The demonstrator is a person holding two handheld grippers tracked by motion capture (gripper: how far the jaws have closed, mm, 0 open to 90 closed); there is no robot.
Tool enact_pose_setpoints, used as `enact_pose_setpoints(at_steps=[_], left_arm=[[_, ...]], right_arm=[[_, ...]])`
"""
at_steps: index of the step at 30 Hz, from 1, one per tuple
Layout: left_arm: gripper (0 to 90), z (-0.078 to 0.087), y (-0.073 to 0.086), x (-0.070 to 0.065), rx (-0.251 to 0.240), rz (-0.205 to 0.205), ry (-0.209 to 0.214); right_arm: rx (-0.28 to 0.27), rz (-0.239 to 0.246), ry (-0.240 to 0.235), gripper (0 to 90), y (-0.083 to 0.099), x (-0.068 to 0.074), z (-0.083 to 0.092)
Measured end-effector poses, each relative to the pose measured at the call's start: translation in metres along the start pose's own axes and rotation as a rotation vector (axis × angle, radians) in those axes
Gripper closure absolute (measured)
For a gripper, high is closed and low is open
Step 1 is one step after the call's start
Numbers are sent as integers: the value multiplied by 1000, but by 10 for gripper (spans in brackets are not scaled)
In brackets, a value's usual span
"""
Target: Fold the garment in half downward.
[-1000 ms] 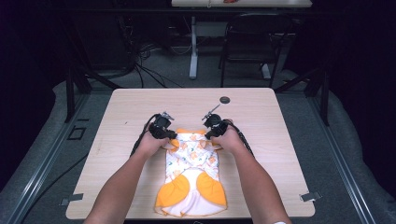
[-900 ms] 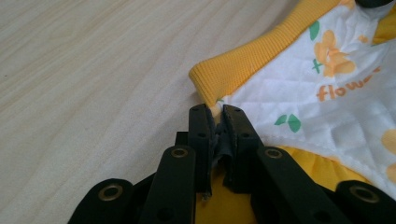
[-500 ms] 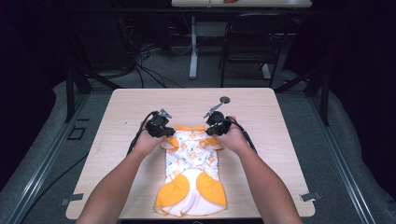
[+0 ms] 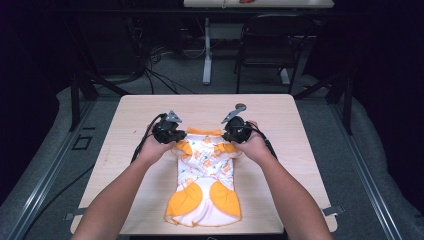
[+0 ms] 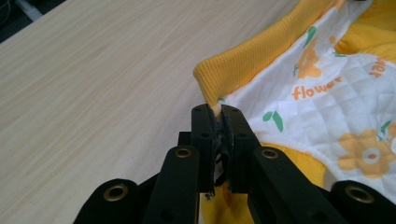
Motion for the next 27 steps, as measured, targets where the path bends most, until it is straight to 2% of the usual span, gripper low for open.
enact_pose_setpoints(at_steps=[7, 15, 20, 24, 27], left_arm=[[848, 12, -8, -3, -26, -24, -8], [848, 22, -15, 0, -56, -29, -46], [848, 30, -24, 1, -69, -50, -66], [849, 37, -30, 3, -107, -46, -81], [849, 41, -30, 2, -99, -67, -69]], right_arm=[[-31, 21, 18, 867, -4, 1, 13], [-44, 71, 62, 867, -19, 1, 27], [-44, 84, 89, 866, -26, -1, 31], [-80, 72, 102, 866, -33, -4, 39], [-76, 94, 98, 866, -33, -4, 41]])
Point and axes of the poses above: each handheld gripper's, and its own axes: z roughly backward along the jaws, y roughly out of its underside, x roughly to its left, the point moved 5 cm from there along -z, roughly forward along the jaws, and after that the axes turned 5 degrees about z, right-handed, at the moved point
